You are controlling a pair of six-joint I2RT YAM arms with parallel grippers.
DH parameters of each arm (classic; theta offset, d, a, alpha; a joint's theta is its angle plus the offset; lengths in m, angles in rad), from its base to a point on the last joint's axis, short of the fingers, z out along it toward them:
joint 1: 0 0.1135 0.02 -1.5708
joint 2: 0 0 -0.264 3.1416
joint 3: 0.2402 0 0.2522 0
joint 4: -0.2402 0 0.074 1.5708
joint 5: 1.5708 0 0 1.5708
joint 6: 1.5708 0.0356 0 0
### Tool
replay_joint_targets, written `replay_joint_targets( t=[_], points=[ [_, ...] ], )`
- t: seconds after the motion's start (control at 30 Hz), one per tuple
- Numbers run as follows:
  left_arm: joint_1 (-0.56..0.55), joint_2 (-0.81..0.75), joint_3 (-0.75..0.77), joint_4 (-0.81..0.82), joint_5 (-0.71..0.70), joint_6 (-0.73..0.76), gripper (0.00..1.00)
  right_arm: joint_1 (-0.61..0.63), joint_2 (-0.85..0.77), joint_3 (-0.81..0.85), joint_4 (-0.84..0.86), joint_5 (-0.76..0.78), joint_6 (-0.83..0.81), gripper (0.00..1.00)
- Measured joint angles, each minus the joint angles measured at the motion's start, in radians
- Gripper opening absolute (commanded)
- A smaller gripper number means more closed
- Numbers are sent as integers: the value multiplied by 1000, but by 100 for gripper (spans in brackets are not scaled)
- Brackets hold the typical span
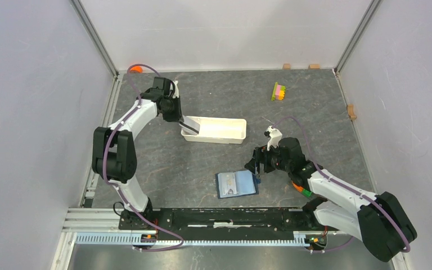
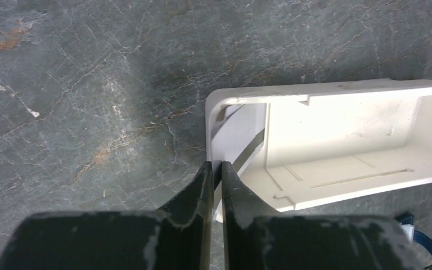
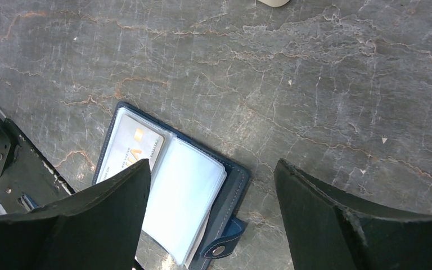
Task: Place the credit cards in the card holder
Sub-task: Pick up the credit card from the storage box, then insert the credit card into the card holder.
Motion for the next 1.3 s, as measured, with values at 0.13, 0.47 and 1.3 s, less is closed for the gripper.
replay_joint_targets(
  t=[0.13, 0.47, 1.3],
  points=[
    [0, -23, 0, -1, 1, 3, 2, 0, -6, 0, -2, 0, 0, 85],
    [3, -170, -32, -26, 30, 12, 2, 0, -55, 11, -59, 9, -19, 86],
    [-435, -395, -143, -209, 700, 182, 2, 15, -67, 238, -101, -549, -209, 64]
  ],
)
